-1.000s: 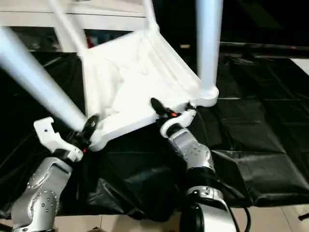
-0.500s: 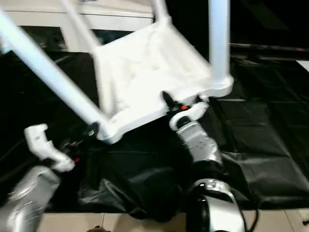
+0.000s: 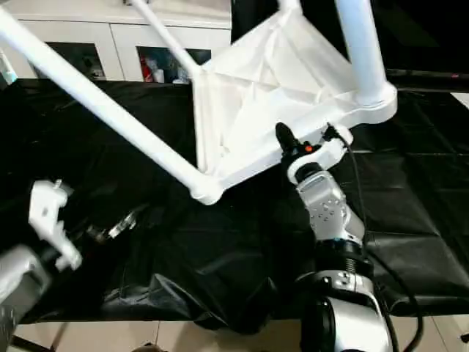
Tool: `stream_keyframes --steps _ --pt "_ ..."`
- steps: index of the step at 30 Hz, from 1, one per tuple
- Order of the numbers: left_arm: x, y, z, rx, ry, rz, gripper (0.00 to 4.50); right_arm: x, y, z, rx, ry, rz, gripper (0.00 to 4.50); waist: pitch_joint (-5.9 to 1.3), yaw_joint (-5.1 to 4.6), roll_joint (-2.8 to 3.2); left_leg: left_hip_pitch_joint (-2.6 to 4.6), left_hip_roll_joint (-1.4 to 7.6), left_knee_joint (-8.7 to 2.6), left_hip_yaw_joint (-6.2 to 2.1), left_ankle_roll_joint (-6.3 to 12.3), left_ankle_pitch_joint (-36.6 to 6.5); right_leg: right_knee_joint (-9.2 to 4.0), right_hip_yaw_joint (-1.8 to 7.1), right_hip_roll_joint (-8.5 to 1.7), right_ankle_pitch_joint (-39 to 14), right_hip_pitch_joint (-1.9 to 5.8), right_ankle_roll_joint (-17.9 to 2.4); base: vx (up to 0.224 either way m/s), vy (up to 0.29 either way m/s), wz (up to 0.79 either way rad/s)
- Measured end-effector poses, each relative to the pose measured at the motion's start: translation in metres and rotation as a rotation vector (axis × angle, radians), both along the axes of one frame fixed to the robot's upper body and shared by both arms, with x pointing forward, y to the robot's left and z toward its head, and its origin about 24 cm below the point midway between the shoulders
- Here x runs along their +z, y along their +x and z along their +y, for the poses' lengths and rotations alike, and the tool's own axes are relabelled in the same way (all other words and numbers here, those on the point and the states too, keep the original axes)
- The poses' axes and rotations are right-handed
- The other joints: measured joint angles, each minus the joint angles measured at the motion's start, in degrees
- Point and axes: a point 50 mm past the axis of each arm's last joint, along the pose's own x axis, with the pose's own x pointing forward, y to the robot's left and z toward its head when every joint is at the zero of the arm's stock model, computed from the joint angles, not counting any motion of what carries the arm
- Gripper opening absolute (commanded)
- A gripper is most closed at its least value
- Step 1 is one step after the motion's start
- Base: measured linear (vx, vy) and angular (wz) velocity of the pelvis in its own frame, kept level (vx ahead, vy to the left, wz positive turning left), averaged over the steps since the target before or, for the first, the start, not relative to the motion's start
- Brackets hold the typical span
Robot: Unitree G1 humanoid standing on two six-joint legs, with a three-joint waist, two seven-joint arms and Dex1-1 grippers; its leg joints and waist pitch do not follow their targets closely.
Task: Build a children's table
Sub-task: Flip table
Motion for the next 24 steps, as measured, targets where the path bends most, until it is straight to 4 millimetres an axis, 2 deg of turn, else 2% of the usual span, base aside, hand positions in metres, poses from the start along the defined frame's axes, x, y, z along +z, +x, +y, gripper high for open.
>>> stream_keyframes --steps 6,9,11,16,21,24 --pt "0.038 0.013 -0.016 -0.055 0.014 -0.154 4.5 0.015 -0.002 -0.005 0.009 -0.108 -0.037 1.93 -0.02 0.13 0.03 -0.01 -0.01 0.0 0.0 -0.02 0.02 0.02 -0.01 0.0 -0.01 0.01 0.01 0.0 0.0 0.0" --pt "0.059 0.024 -0.016 -0.002 0.038 -0.251 4.5 0.024 -0.002 -0.006 0.013 -0.181 -0.065 1.93 -0.04 -0.02 0.03 0.03 -0.02 0.0 0.01 -0.02 0.02 0.04 0.02 0.0 0.0 0.03 0.0 0.0 0.0 0.0" --pt "0.064 0.028 -0.013 0.038 0.062 -0.275 4.5 0.029 -0.002 -0.007 0.012 -0.227 -0.083 1.93 -0.05 -0.02 0.05 0.03 -0.02 0.0 0.01 -0.02 0.02 0.04 0.02 0.0 -0.01 0.03 0.01 0.0 0.0 0.0" --pt "0.062 0.045 0.001 0.073 0.27 -0.265 4.5 0.045 -0.001 -0.008 -0.013 -0.382 -0.126 1.93 -0.08 0.34 0.01 0.04 -0.03 0.04 -0.05 -0.08 0.07 0.06 0.0 0.01 -0.12 0.09 0.19 0.0 0.0 0.0" --pt "0.049 0.047 -0.023 -0.123 0.388 -0.245 4.5 0.059 -0.003 -0.005 -0.024 -0.577 -0.188 1.93 -0.23 0.33 -0.25 0.04 -0.09 0.08 -0.05 -0.07 0.06 0.04 0.09 -0.03 -0.04 0.2 0.06 0.0 0.0 0.0" --pt "0.047 0.051 -0.036 -0.187 0.393 -0.255 4.5 0.062 -0.004 0.001 -0.014 -0.635 -0.203 1.93 -0.26 0.35 -0.31 0.03 -0.05 0.08 -0.1 -0.14 0.11 0.1 0.01 -0.01 -0.03 0.19 0.05 0.0 0.0 0.0"
